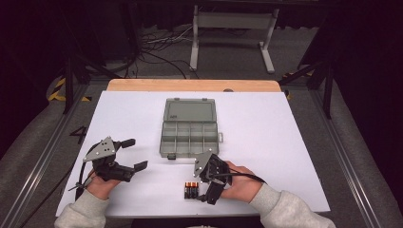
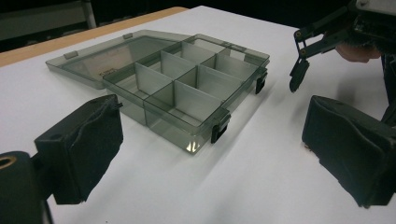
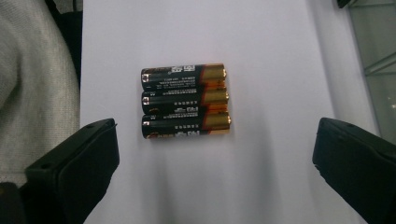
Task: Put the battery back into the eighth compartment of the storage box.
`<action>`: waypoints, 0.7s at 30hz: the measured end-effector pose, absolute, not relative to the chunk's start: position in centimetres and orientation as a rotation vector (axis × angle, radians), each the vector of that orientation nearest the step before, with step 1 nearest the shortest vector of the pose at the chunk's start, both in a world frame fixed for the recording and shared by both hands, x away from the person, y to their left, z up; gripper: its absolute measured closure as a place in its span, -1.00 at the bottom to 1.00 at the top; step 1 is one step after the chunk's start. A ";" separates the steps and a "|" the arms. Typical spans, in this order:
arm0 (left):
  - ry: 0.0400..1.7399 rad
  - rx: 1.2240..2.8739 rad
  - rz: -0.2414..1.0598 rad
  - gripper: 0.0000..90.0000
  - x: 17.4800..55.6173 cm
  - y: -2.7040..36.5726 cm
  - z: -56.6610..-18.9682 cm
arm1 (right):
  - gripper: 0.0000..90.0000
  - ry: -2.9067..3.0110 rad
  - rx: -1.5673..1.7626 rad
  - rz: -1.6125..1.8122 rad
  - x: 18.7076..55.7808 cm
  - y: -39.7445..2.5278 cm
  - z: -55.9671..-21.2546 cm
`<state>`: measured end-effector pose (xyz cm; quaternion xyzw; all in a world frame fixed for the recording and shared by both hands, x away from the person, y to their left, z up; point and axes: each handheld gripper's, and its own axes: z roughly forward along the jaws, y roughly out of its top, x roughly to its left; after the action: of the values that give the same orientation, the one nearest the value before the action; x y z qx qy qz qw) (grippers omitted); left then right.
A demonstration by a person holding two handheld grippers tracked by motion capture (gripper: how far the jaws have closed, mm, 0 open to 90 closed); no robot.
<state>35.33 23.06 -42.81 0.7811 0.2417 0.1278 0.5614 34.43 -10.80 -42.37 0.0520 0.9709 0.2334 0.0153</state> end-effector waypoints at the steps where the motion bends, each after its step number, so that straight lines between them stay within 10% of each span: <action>1: 0.569 1.839 0.302 -0.87 35.3 23.1 -42.8 | -0.97 3.025 0.161 0.721 34.4 -10.8 -42.5; 21: 0.572 1.840 0.303 -0.87 35.3 23.1 -42.8 | -0.76 3.053 0.128 0.730 33.6 -10.0 -43.7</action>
<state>35.34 23.14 -42.79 0.7810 0.2429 0.1284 0.5608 33.59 -9.99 -43.66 0.0407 0.9718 0.2324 -0.0001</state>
